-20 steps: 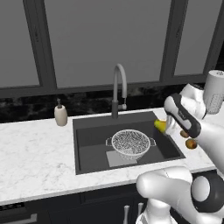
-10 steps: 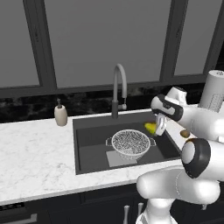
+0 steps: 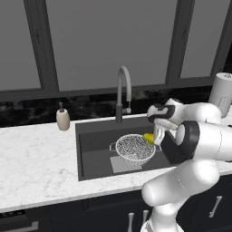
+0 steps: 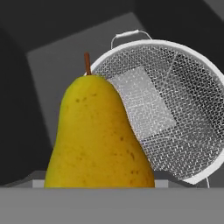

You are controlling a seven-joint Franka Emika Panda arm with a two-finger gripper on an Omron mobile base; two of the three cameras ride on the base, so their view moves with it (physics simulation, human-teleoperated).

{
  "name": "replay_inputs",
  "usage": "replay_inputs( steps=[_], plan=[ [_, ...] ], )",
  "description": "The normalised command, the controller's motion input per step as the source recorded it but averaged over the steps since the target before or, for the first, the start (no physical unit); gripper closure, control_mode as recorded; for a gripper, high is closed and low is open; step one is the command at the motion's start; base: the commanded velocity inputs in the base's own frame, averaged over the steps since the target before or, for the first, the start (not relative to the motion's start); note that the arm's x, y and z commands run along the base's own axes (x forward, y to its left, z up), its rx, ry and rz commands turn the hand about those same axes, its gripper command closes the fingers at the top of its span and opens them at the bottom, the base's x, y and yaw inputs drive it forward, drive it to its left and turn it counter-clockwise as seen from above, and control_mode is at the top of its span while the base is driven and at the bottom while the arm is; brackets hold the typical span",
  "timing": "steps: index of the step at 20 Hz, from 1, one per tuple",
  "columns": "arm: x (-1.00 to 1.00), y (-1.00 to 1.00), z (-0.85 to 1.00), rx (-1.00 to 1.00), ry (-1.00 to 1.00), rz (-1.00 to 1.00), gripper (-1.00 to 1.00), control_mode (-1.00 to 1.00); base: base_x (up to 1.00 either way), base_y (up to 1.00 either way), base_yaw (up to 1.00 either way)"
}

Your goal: Put the colander in the sink, put the pear, pear, kiwi in the colander, and turn on the sink faucet and pour water over the colander.

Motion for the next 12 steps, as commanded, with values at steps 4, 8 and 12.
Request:
replay_inputs(
  steps=[4,8,12],
  plan=[
    [0.35,0.49,-0.42,0.00,0.01,0.00,1.00,-1.00,0.00,0.00,0.00],
    [0.43,0.16,-0.66,0.00,0.00,0.00,1.00,-1.00,0.00,0.00,0.00],
    [0.42,0.00,-0.83,0.00,0.00,0.00,1.00,-1.00,0.00,0.00,0.00]
  ],
)
